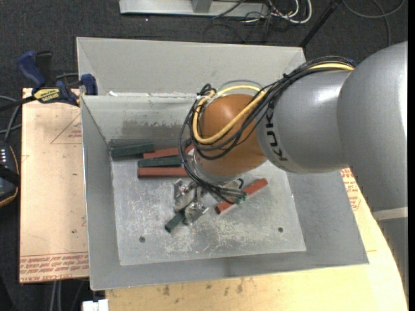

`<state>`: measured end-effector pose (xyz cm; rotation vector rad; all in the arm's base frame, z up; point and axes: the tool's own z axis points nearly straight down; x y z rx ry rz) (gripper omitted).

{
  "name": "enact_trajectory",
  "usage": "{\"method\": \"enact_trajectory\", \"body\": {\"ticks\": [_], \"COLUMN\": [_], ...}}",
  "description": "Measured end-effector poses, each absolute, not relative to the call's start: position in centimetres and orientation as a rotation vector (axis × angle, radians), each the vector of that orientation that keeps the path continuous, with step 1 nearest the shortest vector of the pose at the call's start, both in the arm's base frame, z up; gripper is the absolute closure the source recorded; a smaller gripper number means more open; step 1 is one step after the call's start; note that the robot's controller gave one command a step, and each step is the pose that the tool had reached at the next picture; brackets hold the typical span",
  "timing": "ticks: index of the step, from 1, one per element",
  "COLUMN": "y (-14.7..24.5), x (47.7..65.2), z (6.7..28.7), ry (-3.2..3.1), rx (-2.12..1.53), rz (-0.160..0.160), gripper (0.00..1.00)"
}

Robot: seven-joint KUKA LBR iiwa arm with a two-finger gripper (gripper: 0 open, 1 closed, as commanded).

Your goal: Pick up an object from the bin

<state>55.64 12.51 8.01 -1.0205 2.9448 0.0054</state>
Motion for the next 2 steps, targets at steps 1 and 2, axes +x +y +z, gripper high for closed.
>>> {"method": "enact_trajectory", "body": {"ticks": [1, 2], "y": [12.5, 11.5], "x": [55.6, 56.0], "z": [8.0, 25.9], "ry": [2.945, 2.974], "rx": [-1.02, -0.973], "rz": [0.006, -0.001], "gripper": [1.0, 1.0]}}
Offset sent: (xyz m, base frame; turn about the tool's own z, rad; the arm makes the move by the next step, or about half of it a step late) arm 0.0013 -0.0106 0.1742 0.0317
